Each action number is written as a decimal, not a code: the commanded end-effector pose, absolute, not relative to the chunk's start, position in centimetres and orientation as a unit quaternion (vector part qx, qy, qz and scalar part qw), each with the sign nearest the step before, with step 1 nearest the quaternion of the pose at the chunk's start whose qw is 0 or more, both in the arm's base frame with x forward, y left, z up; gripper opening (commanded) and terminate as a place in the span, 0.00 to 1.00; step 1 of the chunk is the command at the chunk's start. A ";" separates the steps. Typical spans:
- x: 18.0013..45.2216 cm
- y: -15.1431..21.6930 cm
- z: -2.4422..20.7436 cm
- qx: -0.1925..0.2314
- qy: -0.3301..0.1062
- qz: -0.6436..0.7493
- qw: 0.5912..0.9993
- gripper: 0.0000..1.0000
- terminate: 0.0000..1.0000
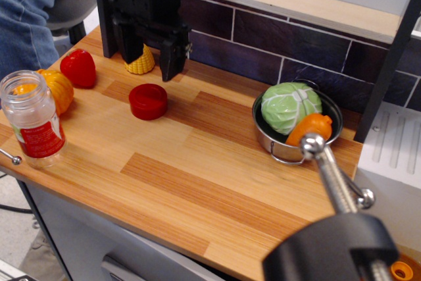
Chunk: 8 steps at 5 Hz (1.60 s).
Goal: Put cap on container
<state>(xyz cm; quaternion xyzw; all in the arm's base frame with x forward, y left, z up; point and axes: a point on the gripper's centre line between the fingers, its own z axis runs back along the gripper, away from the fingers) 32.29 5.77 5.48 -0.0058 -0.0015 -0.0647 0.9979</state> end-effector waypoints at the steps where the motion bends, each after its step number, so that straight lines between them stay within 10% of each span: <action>1: 32.8 6.6 4.6 0.009 -0.026 -0.067 0.997 1.00 0.00; 5: 32.4 7.0 0.4 0.020 -0.045 -0.041 0.998 1.00 0.00; 6: 32.8 6.8 2.9 0.015 -0.039 -0.049 0.998 0.00 0.00; 8: 30.0 8.4 10.0 0.009 0.001 -0.105 0.994 0.00 0.00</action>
